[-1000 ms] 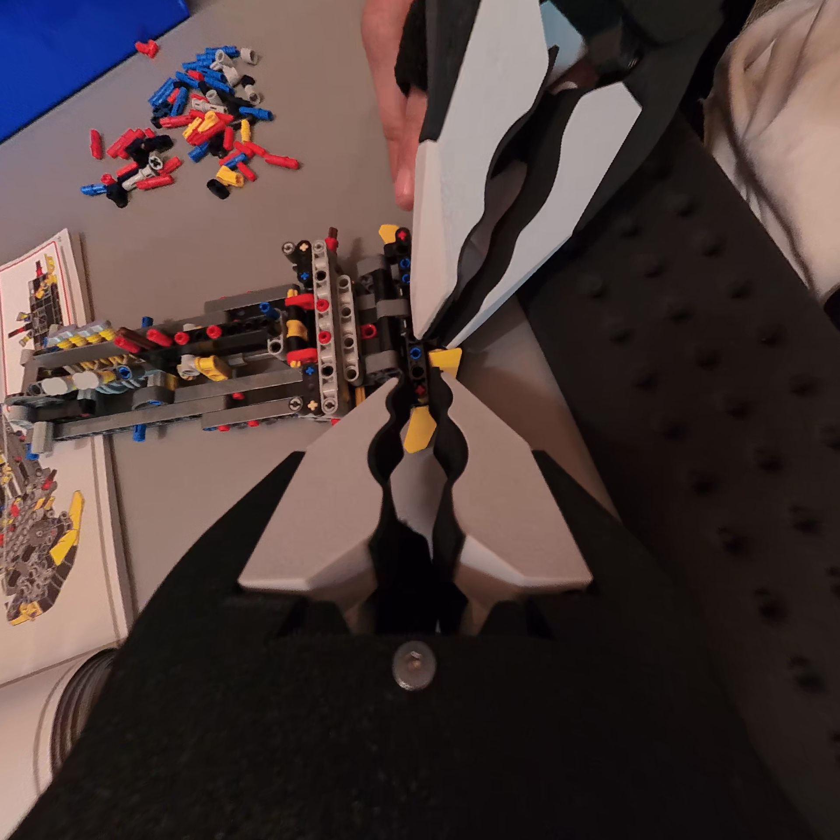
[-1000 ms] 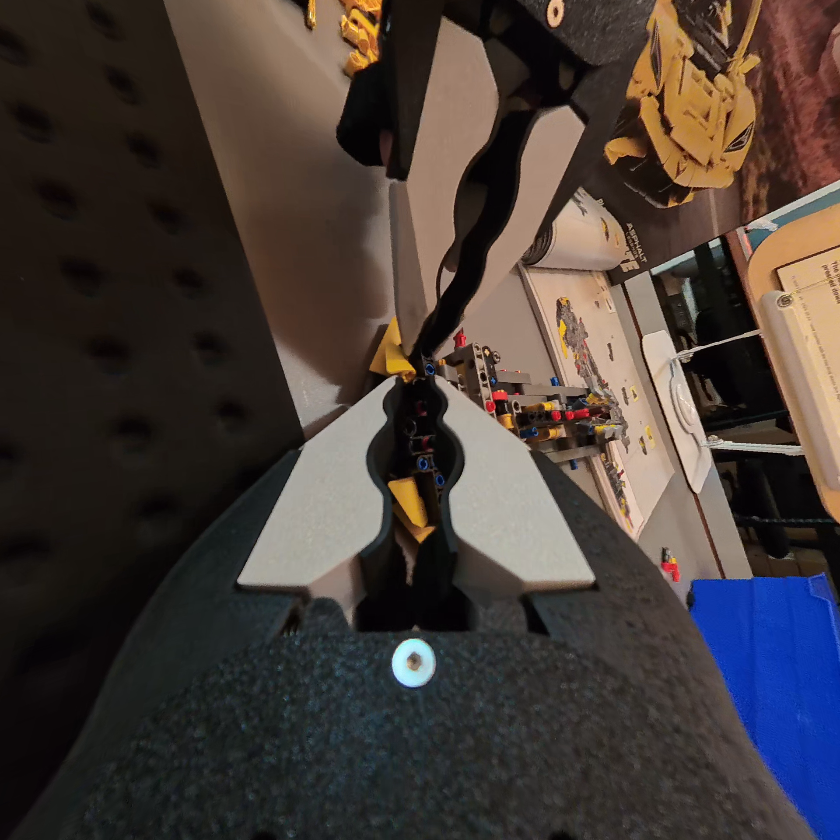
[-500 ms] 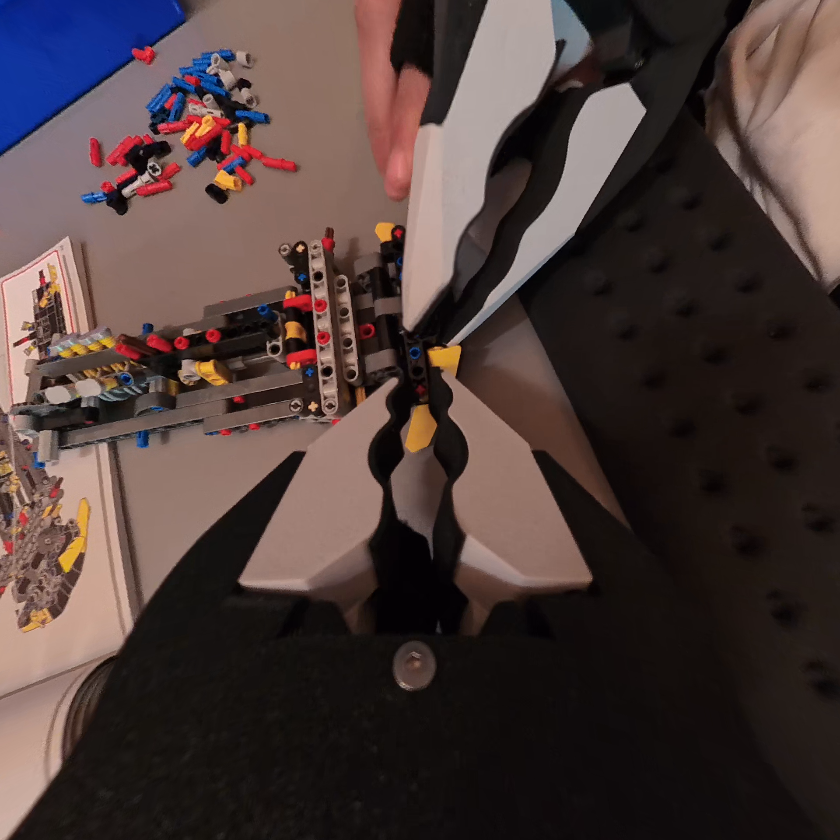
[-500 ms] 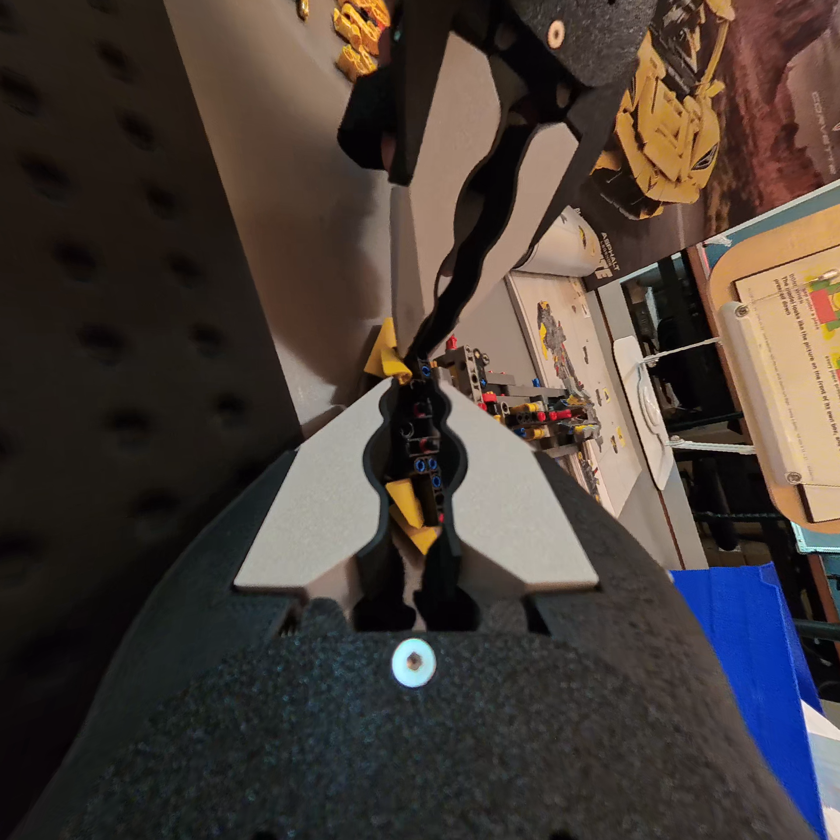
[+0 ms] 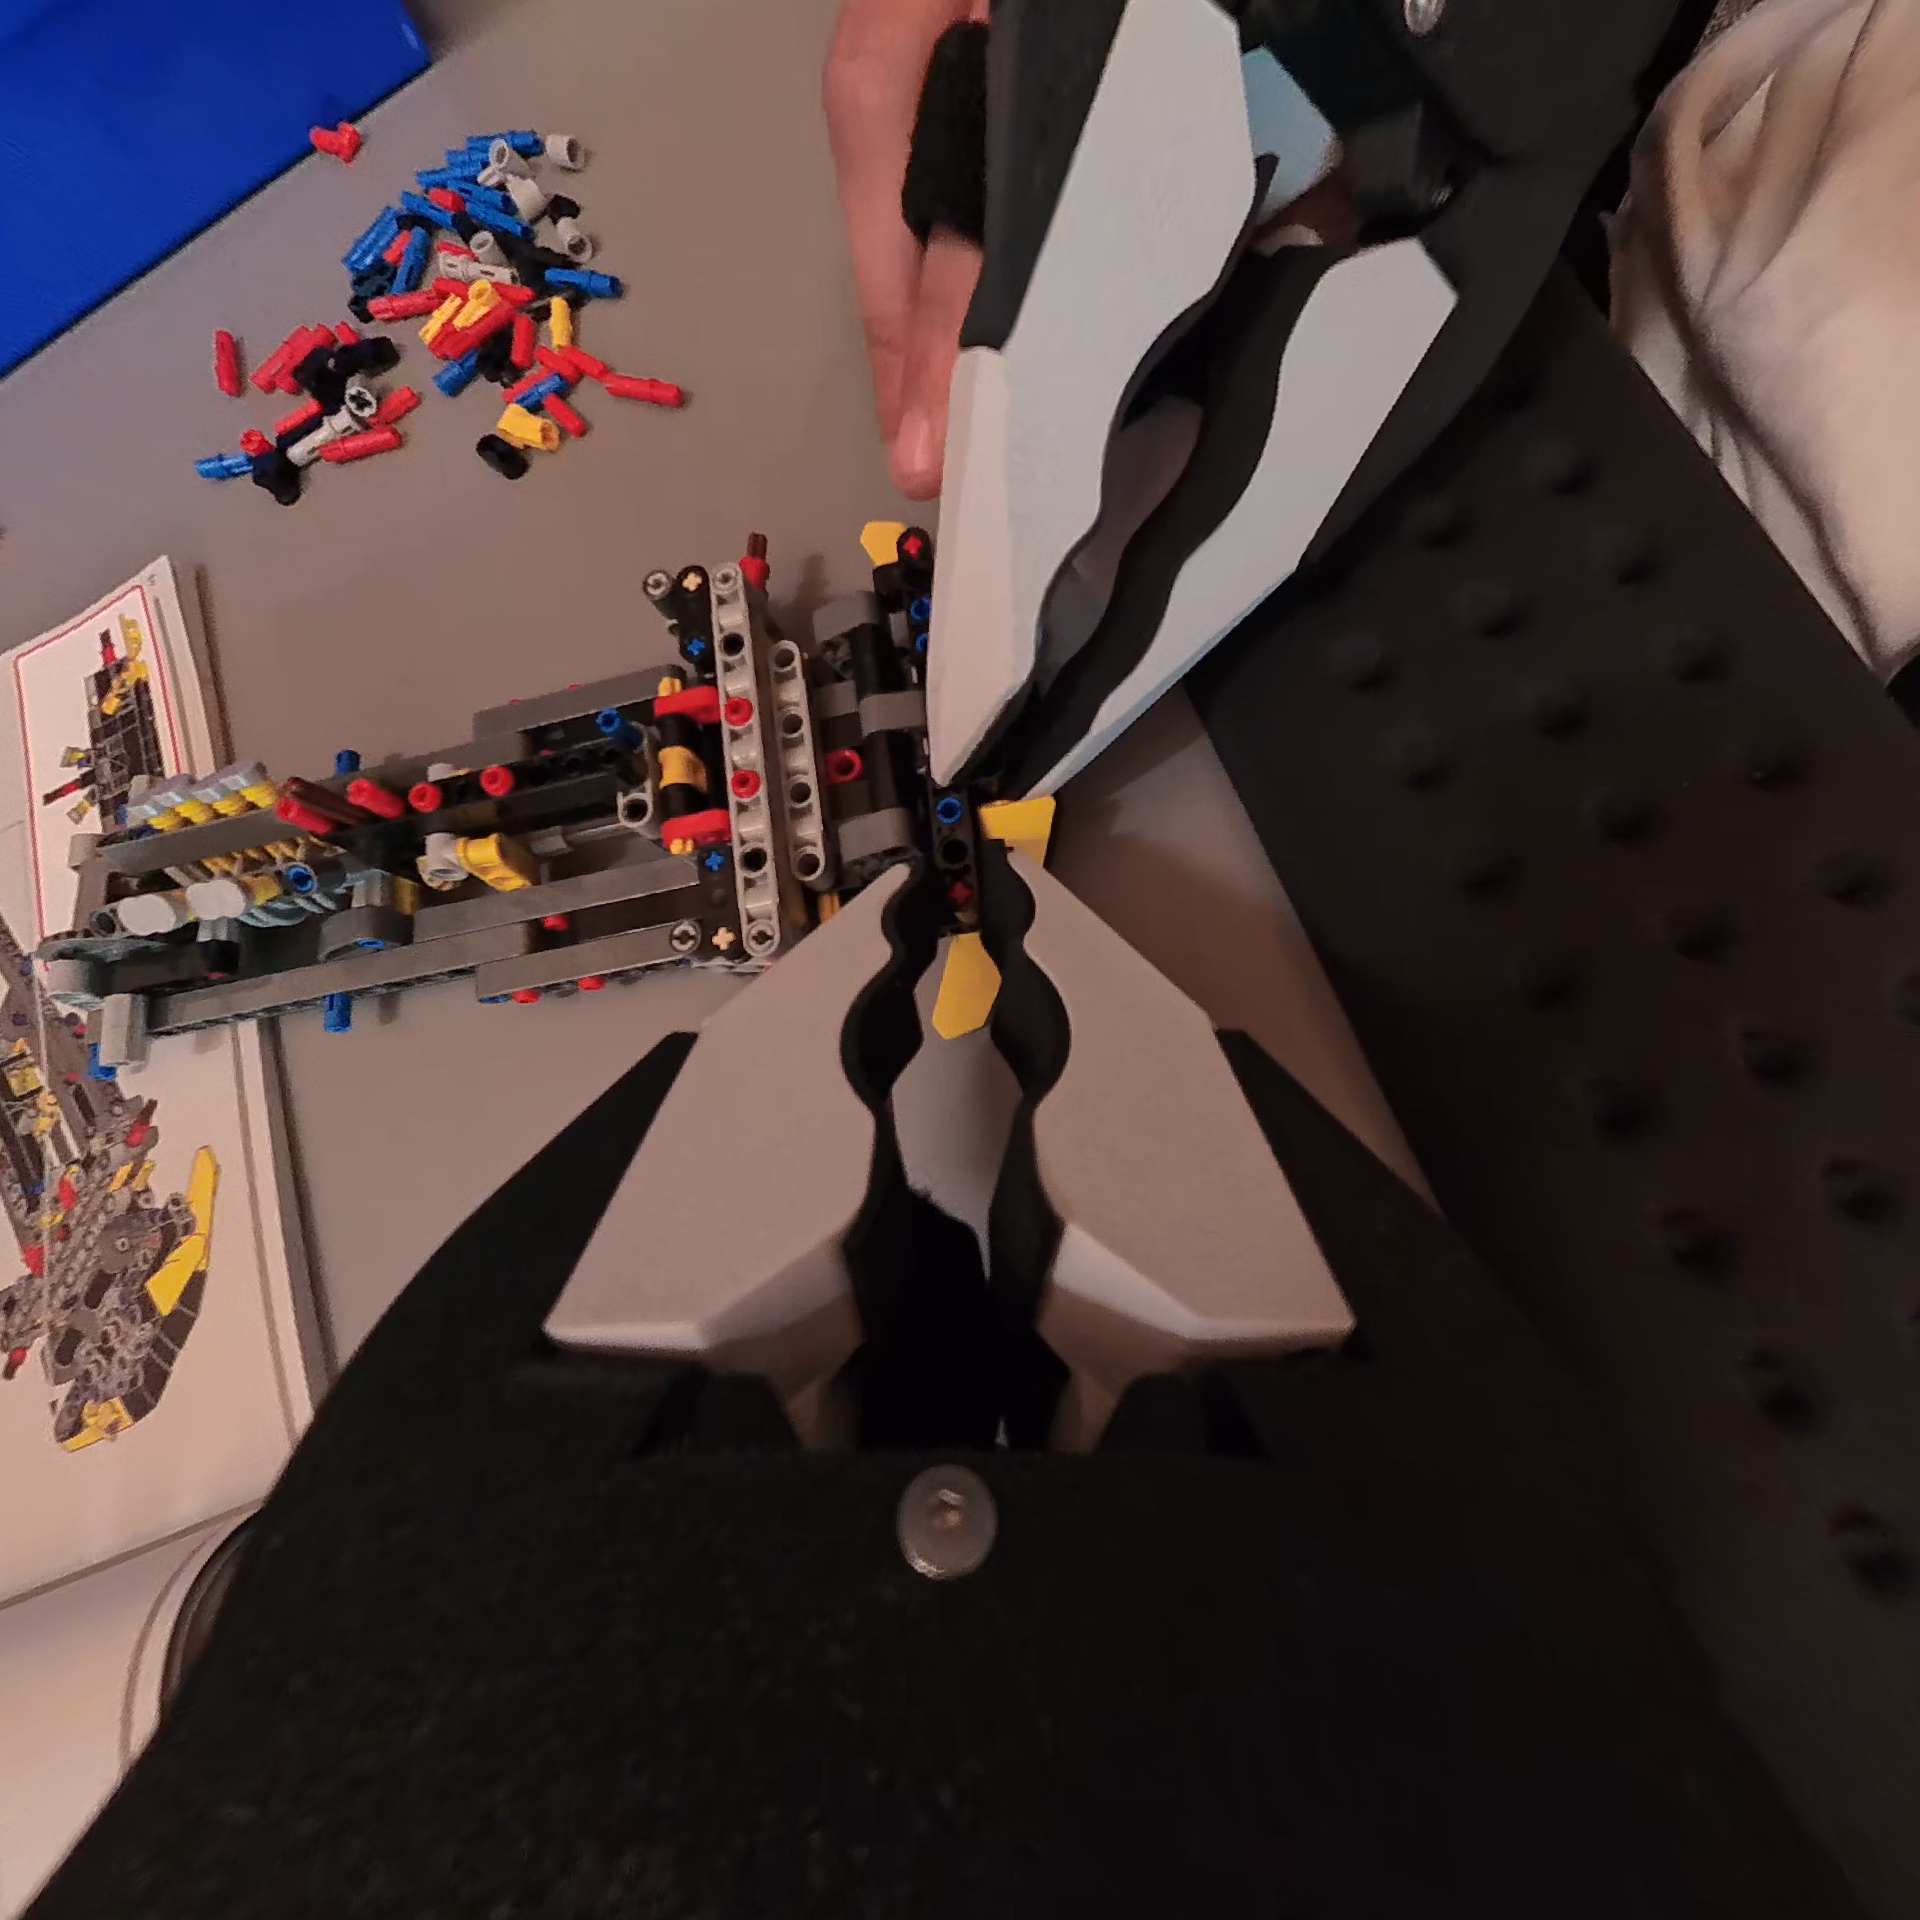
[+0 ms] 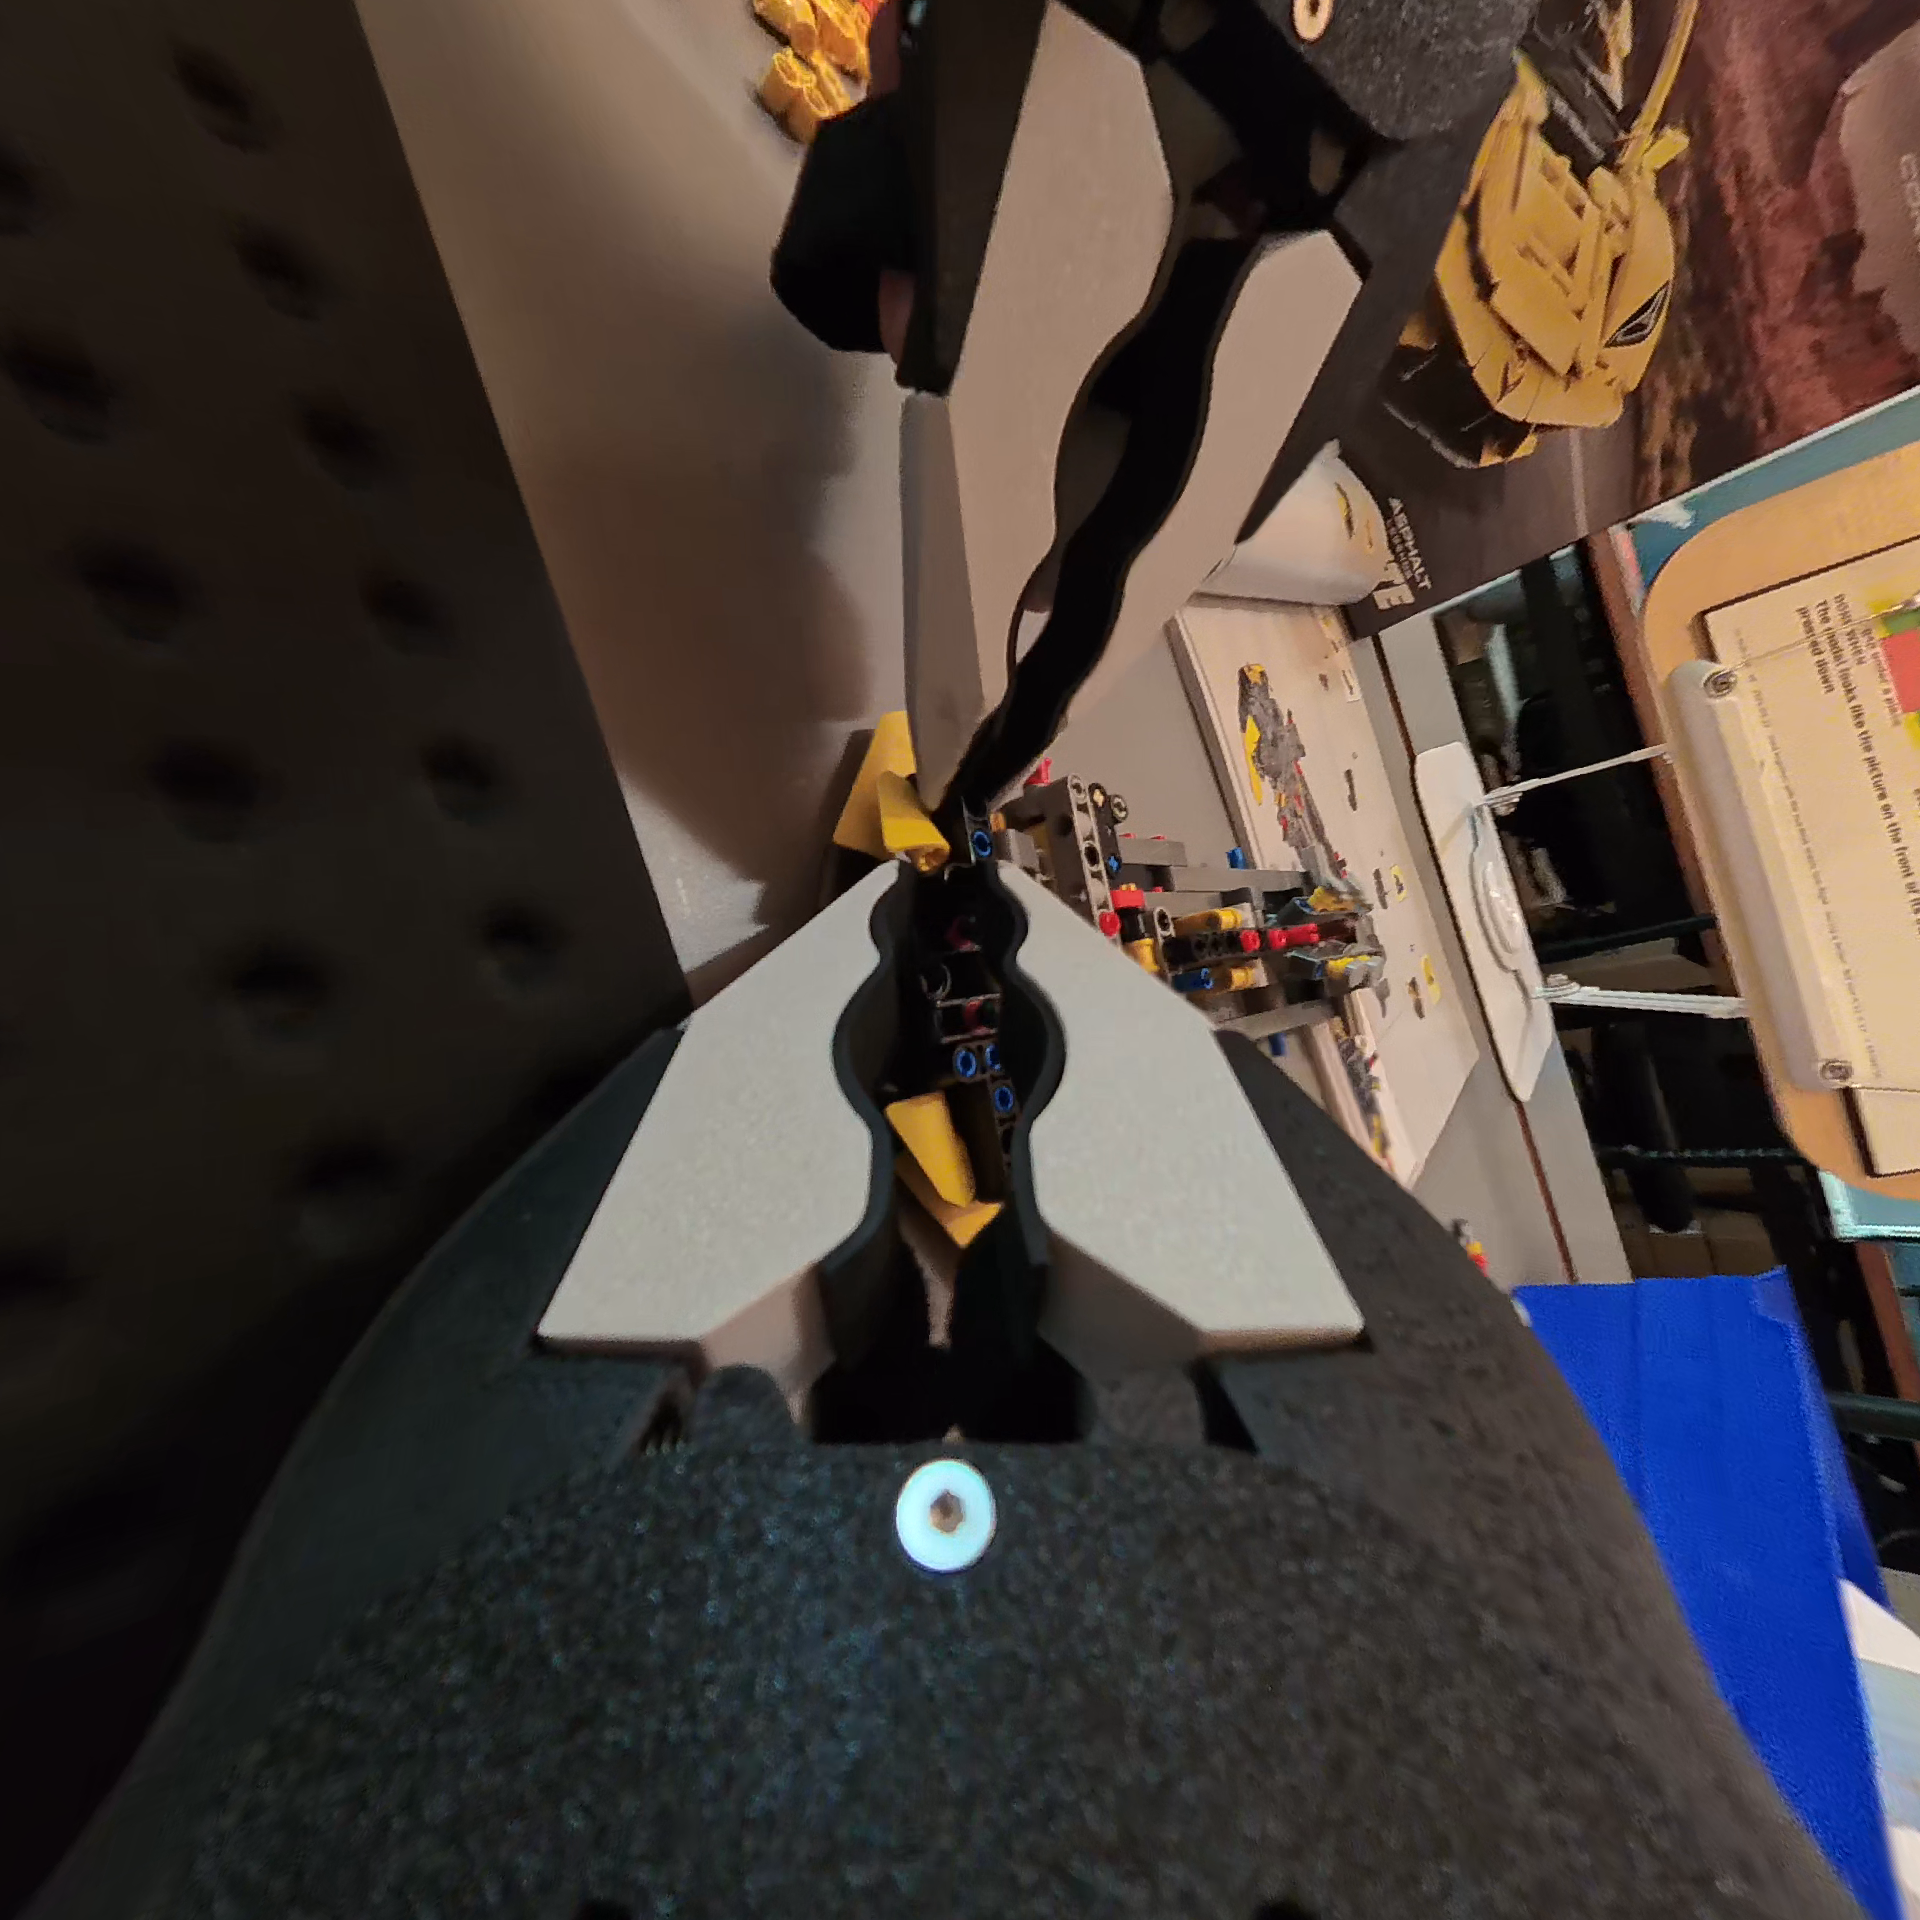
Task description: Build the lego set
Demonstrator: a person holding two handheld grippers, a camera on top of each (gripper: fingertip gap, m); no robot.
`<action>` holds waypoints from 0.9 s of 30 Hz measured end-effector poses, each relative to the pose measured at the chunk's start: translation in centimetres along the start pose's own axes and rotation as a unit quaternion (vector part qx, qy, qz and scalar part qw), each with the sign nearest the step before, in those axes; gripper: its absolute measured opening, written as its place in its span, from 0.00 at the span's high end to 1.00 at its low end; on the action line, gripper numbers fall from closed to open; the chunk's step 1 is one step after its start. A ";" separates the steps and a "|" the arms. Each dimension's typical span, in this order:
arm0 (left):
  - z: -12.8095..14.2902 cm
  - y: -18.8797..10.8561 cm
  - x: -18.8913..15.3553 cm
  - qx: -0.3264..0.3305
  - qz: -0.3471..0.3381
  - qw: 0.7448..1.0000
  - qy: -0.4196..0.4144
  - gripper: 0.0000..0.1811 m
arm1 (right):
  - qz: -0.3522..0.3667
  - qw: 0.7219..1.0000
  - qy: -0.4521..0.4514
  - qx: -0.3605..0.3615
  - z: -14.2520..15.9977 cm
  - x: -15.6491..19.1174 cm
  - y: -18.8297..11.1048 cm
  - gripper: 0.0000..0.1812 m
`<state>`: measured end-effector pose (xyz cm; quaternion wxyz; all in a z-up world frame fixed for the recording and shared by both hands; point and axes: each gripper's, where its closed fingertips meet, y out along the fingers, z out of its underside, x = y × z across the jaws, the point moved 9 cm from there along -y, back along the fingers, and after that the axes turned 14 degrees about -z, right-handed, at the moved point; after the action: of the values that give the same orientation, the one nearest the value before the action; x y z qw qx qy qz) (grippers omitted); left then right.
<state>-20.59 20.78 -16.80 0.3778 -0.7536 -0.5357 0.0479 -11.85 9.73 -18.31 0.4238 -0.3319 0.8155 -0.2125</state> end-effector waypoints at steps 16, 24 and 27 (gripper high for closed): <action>0.1 0.1 -0.1 -0.005 -0.004 1.000 0.013 0.97 | -0.001 1.000 -0.005 -0.001 0.0 0.0 0.0 0.94; -0.2 0.1 -0.3 0.005 -0.013 1.000 0.026 0.97 | 0.020 0.999 -0.036 0.002 -0.2 0.8 -0.5 0.93; -0.2 0.1 -0.3 0.007 -0.015 0.999 0.029 0.97 | 0.018 0.999 -0.035 0.009 -0.2 0.7 -0.3 0.94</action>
<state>-20.52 20.35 -16.84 0.3991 -0.7443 -0.5350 0.0237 -12.22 9.02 -18.41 0.4587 -0.3205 0.8043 -0.2000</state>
